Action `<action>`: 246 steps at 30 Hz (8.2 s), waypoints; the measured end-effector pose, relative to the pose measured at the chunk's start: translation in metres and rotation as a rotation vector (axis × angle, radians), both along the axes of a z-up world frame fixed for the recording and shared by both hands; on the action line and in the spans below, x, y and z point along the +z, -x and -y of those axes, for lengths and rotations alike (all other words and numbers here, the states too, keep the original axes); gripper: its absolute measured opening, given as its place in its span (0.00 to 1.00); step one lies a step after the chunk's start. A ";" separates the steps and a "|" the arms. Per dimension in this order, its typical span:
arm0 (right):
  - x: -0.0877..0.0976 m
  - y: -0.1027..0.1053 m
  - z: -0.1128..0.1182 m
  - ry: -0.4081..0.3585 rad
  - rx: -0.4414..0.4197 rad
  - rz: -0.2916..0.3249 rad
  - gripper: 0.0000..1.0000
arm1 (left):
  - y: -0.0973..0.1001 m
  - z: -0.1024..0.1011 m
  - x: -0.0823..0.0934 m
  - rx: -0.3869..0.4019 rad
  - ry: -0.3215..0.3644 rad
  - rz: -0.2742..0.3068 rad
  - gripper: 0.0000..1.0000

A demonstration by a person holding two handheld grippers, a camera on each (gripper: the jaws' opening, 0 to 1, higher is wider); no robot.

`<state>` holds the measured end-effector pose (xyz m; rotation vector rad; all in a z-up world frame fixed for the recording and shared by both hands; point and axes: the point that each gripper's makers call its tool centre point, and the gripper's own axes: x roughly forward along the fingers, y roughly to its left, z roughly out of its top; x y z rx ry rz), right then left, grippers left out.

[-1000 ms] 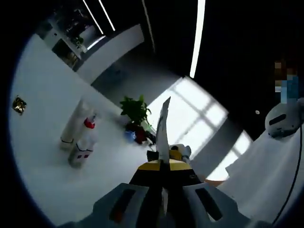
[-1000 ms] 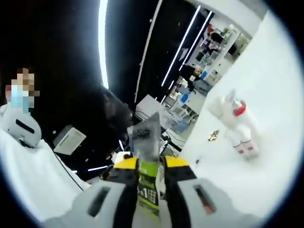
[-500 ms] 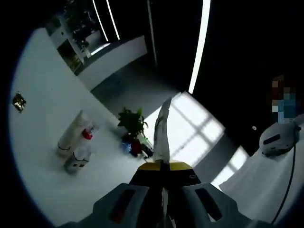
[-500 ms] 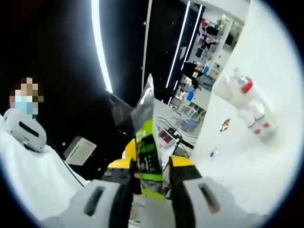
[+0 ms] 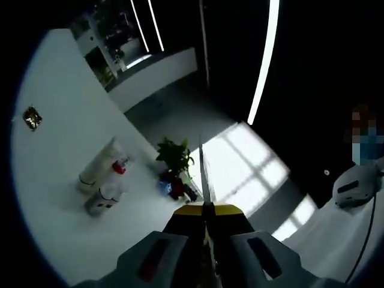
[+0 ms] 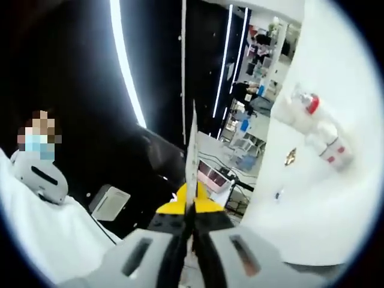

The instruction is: Arrange the skincare products in the storage area until every visible bottle or jar stands upright without overlapping.

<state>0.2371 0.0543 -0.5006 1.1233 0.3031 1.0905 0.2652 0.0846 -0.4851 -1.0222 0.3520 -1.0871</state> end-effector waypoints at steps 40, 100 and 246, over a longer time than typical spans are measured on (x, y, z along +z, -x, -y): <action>-0.049 -0.020 -0.017 0.394 -0.048 0.065 0.38 | 0.022 -0.028 -0.058 0.062 0.043 -0.168 0.00; -0.128 -0.054 0.053 0.786 -0.220 -0.013 0.83 | -0.071 -0.039 -0.165 0.153 -0.165 -0.378 0.00; -0.112 -0.043 0.078 0.970 -0.289 0.120 0.99 | -0.055 -0.085 -0.191 0.013 -1.174 0.131 0.89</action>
